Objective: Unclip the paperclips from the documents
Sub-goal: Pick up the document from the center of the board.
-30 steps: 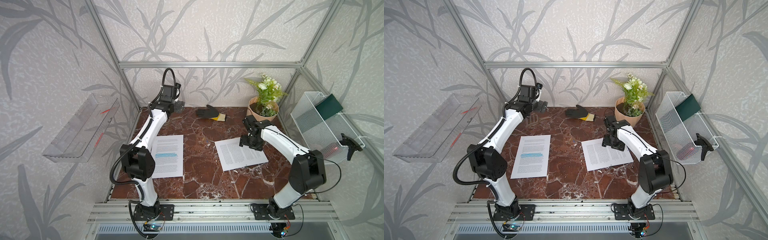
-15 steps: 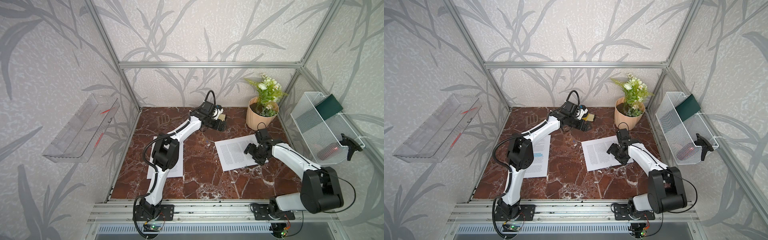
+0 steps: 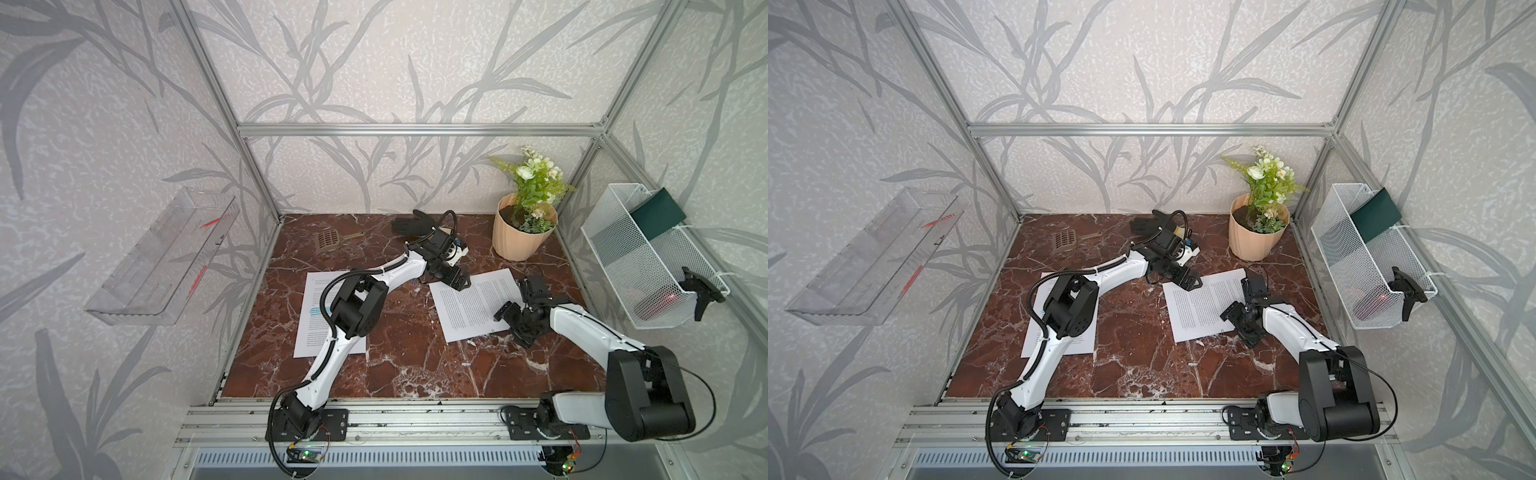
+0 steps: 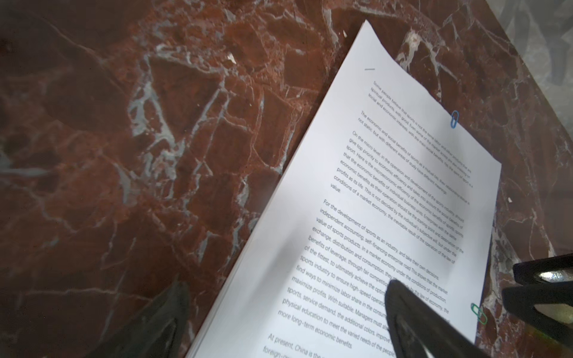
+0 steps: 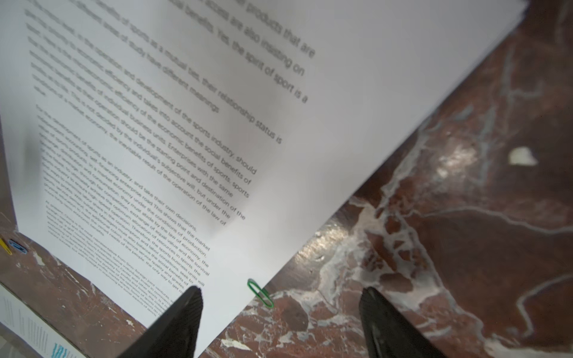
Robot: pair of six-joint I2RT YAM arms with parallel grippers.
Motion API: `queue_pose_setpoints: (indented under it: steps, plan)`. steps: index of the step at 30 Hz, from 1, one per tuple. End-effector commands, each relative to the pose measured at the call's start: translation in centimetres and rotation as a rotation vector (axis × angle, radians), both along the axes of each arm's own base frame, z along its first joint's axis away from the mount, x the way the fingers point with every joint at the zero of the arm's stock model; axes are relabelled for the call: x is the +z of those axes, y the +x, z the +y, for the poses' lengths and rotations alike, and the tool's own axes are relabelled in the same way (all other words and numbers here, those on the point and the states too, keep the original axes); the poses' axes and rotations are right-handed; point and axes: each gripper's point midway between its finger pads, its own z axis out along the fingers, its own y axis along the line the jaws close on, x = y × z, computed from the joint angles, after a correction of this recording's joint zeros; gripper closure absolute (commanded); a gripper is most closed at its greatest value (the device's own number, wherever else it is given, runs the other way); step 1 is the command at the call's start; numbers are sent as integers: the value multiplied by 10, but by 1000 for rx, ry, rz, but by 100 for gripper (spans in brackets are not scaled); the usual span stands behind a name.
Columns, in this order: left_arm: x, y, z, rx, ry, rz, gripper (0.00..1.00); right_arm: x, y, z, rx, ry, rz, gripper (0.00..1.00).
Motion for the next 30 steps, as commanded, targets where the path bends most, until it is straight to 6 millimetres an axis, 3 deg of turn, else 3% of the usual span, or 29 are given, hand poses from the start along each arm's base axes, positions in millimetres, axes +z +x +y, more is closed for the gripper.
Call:
queue_pose_setpoints:
  steps: [1,9,16,30]
  plan:
    - [-3,4,-4,-10,24,-34,1,8,22,10,-39,83,-126,19]
    - [-24,-14,6,-38,91,24,2,-2,24,5,-127,106,-220,21]
    - [-44,-44,15,-84,128,120,2,11,37,6,-134,141,-412,26]
    - [-58,-66,32,-129,203,151,3,31,49,8,-115,187,-638,36]
